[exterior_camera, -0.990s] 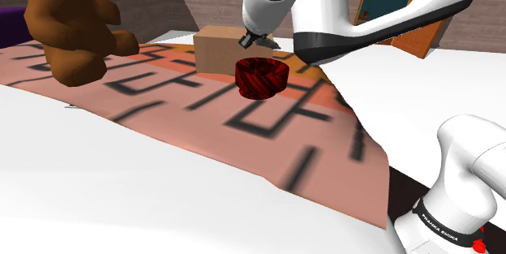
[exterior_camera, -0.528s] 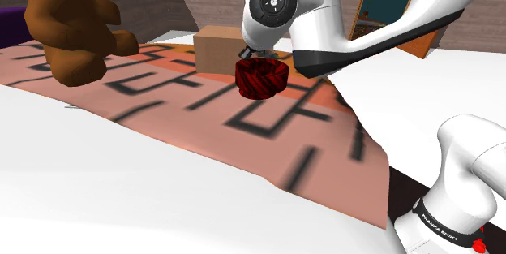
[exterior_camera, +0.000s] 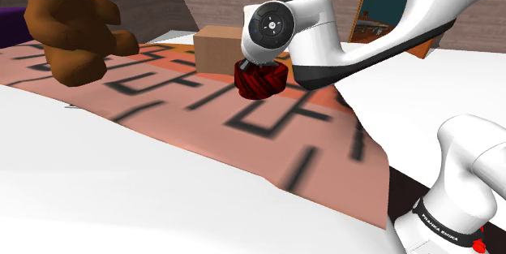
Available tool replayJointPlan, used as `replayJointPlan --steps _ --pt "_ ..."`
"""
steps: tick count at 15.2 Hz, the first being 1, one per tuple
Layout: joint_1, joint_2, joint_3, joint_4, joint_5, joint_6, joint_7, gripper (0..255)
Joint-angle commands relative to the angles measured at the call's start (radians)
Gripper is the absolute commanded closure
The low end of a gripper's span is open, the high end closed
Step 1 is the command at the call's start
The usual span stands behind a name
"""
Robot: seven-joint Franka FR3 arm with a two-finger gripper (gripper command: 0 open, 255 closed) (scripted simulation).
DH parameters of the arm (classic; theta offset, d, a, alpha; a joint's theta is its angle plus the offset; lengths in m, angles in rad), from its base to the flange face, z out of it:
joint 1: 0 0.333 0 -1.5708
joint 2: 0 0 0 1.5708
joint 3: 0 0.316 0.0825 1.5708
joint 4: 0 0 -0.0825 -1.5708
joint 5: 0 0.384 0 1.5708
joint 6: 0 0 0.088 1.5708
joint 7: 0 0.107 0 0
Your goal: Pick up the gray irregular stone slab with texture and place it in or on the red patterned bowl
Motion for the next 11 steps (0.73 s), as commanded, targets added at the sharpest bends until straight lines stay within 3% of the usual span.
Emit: replayJointPlan --steps 1,5,6,11 --pt "-0.003 0.004 -0.003 -0.004 0.001 0.0 0.002 255" --pt "-0.004 0.004 -0.002 -0.004 0.002 0.0 0.002 255" --pt "-0.004 0.002 -0.002 -0.004 0.002 -0.001 0.0 0" --pt "-0.004 0.004 -0.002 -0.004 0.001 0.0 0.002 0"
